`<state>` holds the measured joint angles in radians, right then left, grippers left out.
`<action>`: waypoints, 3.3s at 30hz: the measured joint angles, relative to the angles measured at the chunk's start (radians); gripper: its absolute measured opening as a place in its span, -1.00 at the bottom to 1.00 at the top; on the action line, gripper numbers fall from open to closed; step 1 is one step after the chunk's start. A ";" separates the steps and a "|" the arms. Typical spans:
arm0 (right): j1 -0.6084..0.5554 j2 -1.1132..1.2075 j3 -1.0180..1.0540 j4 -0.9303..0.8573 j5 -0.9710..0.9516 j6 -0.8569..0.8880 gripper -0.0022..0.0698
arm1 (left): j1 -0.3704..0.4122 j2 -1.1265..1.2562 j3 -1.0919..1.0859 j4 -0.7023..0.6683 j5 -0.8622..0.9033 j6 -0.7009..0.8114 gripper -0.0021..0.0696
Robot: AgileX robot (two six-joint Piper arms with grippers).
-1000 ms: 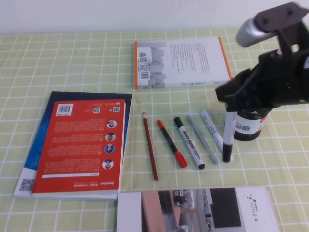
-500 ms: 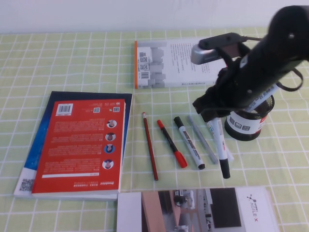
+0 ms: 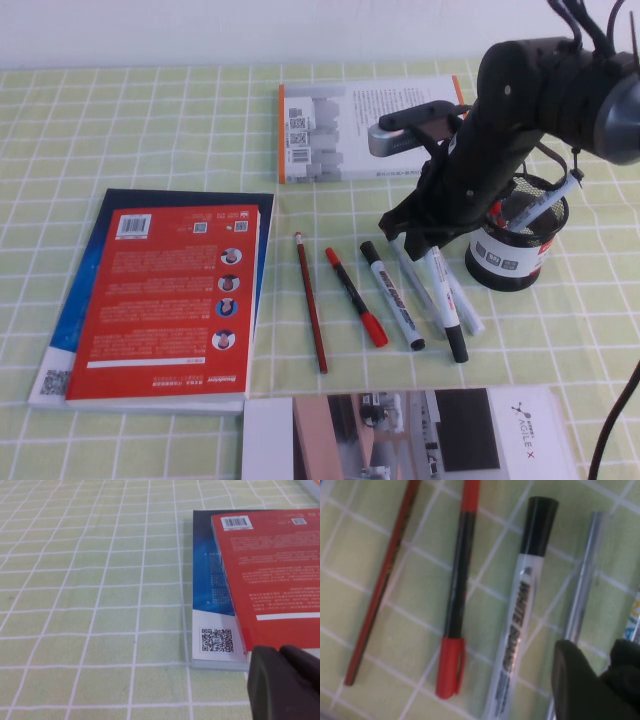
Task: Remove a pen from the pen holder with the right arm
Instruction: 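Take a marker out of the pen holder and lay it on the table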
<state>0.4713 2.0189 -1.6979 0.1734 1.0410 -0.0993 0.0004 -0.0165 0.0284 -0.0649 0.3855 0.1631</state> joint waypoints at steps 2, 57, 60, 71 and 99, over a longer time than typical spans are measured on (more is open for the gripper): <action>-0.005 0.013 0.000 -0.002 -0.016 0.000 -0.66 | 0.000 0.000 0.000 0.000 0.000 0.000 -0.96; -0.008 -0.033 -0.006 -0.033 -0.114 0.000 -0.15 | 0.000 0.000 0.000 0.000 0.000 0.000 -0.96; 0.005 -0.093 -0.006 -0.050 -0.075 0.000 -0.15 | 0.000 0.000 0.000 0.000 0.000 0.000 -0.96; 0.055 -0.383 0.125 -0.119 0.021 0.022 -0.88 | 0.000 0.000 0.000 0.000 0.000 0.000 -0.96; 0.055 -1.462 0.988 -0.115 -0.034 0.099 -0.97 | 0.000 0.000 0.000 0.000 0.000 0.000 -0.96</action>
<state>0.5266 0.5573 -0.7097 0.0582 1.0069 0.0000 0.0004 -0.0165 0.0284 -0.0649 0.3855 0.1631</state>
